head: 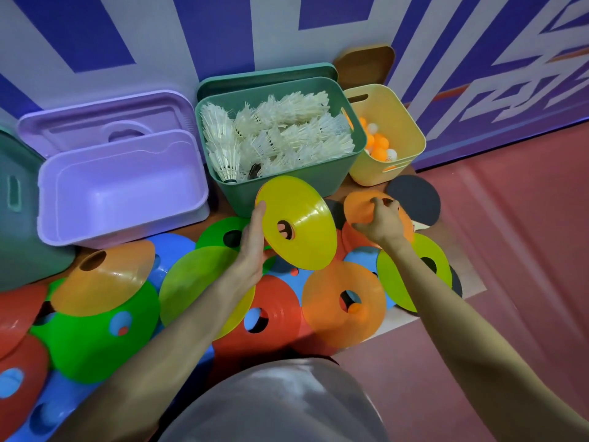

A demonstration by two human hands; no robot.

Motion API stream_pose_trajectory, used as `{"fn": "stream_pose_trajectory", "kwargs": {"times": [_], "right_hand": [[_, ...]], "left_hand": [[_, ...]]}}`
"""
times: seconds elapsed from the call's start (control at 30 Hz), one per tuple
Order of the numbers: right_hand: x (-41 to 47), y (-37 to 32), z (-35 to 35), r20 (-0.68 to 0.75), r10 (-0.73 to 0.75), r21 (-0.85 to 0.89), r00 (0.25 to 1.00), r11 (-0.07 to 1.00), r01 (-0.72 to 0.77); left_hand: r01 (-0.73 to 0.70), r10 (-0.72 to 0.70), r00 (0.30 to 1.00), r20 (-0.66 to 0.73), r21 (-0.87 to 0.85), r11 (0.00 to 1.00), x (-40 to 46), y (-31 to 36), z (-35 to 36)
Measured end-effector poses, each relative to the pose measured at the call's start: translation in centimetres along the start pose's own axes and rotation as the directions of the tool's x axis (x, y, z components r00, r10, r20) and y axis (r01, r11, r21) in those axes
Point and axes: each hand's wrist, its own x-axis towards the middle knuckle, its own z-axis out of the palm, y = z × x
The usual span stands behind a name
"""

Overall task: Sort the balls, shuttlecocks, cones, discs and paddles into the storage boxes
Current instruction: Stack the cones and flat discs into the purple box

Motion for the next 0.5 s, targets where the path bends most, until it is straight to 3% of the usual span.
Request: {"fn": "stream_pose_trajectory", "kwargs": {"times": [0.17,0.33,0.5], "right_hand": [[-4.6,-2.3,-1.0,-0.137,-0.044,0.004,0.99,0.999,0.045],[-9.4,-3.3,-2.0,-0.254,-0.033,0.287,0.967,0.952,0.108],[-13.7,-3.5,-2.6,-0.387,-0.115,0.546,0.915,0.771,0.328]], "left_hand": [[-0.038,0.037,0.994,-0.1,-0.002,0.999,0.1,-0.6,-0.7],[-0.02,0.016,0.991,-0.13,-0.029,0.999,-0.6,-0.8,-1.0],[-0.027,0.025,0.995,-0.101,-0.02,0.999,-1.6,-1.4,-1.6]]}}
